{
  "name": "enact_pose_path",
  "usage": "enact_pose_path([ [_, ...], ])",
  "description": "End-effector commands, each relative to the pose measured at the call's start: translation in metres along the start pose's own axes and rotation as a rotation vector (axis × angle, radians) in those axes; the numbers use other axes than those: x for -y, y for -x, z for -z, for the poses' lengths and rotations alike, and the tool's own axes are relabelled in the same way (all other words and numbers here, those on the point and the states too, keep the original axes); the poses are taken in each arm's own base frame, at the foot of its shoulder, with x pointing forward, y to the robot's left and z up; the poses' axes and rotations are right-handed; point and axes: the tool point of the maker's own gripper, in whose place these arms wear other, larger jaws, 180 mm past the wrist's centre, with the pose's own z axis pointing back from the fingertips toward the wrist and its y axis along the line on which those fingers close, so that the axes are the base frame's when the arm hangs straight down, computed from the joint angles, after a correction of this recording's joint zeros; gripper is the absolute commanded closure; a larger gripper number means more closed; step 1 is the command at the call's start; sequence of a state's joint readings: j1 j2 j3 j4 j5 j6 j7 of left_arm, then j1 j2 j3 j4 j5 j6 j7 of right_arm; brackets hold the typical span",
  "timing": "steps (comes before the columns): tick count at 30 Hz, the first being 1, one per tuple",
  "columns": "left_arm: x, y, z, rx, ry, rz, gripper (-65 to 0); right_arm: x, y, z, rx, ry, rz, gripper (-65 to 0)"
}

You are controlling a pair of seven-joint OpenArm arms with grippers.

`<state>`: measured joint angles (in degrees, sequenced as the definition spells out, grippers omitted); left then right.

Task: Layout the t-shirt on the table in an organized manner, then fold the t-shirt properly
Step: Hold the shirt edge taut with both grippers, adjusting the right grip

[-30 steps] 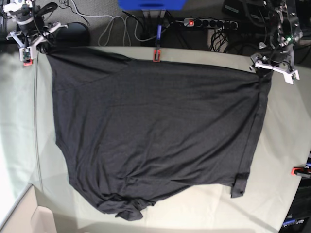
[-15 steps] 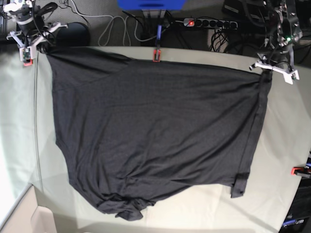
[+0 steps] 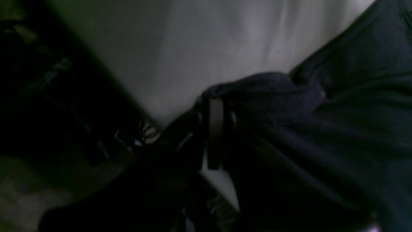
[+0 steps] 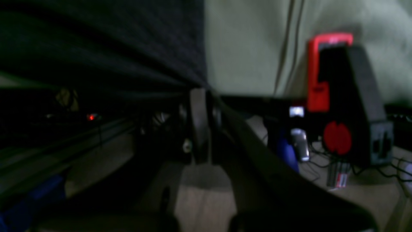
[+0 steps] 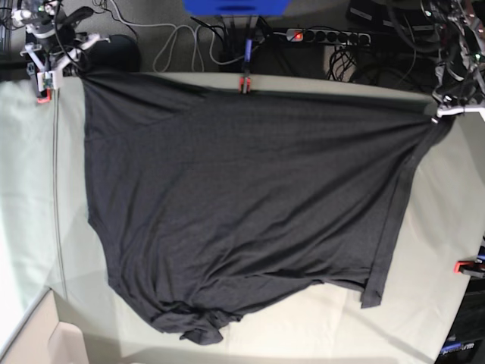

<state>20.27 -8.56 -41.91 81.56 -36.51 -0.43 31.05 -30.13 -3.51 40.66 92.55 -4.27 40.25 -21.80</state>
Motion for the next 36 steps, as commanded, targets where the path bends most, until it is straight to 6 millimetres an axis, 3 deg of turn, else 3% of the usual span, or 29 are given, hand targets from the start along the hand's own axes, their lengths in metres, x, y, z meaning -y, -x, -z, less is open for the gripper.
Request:
enact_pose_path([
  [1,-0.003,-0.011,0.001,0.033,-0.006,0.005,0.0,0.006,-0.007,-0.003,0.027,0.015,-0.01,0.0],
  [6,-0.008,0.002,0.01,-0.005,-0.024,-0.015,0.0,0.007,-0.006,-0.004,0.025,0.015,-0.01,0.0],
  [14,-0.009,0.004,0.012,-0.013,-0.029,-0.021,0.0,0.015,-0.004,-0.009,0.022,0.039,-0.001,-26.4],
  [17,-0.009,0.004,0.012,-0.013,-0.029,-0.021,0.0,0.024,-0.002,-0.013,0.024,0.065,0.012,-31.5],
  [19,-0.009,0.004,0.012,-0.013,-0.029,-0.021,0.0,0.025,-0.003,-0.013,0.028,0.067,0.009,-31.7],
  [27,-0.009,0.007,0.012,-0.016,-0.028,-0.026,0.0,0.039,-0.05,-0.033,0.189,0.15,0.074,-31.9],
  [30,-0.008,0.007,0.012,-0.015,-0.027,-0.026,0.0,0.024,-0.062,-0.02,0.204,0.102,0.067,-32.0],
  [36,-0.009,0.005,0.012,-0.013,-0.027,-0.023,0.0,0.006,-0.055,0.011,0.108,0.031,0.11,-32.1],
])
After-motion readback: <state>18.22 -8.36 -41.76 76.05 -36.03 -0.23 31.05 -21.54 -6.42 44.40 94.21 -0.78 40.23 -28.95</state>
